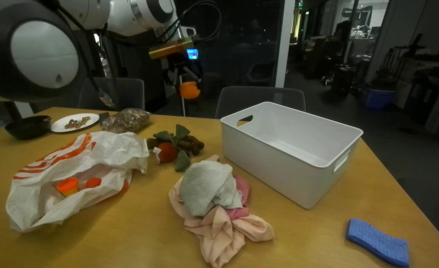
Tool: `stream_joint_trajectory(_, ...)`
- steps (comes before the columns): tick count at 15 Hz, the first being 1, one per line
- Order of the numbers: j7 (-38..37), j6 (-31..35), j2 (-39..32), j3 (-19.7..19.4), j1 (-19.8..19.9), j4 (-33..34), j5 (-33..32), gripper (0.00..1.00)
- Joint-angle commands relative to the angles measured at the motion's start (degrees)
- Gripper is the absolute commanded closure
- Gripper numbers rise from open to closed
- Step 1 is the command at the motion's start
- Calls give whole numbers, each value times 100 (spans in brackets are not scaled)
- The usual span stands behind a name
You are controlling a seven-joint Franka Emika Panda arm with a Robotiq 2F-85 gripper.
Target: Put the orange bottle and two of the plush toys into the carrier bag
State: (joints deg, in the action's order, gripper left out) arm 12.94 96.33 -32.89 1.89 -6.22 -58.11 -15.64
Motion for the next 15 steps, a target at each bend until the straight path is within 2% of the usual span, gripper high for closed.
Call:
stream_joint_trajectory(1,3,394,847,160,215,-1394,408,44)
stream_joint_trajectory(6,419,266,1532,253,420,-2800,1120,44)
stream_joint_trajectory(8,711,157,1793,265,429,-3368,1127,44)
stream_joint_trajectory(11,1386,329,2235,322,416,-4313,1040,44)
stream_joint_trajectory(15,2076,1004,2805,504,251,-5418,848,44)
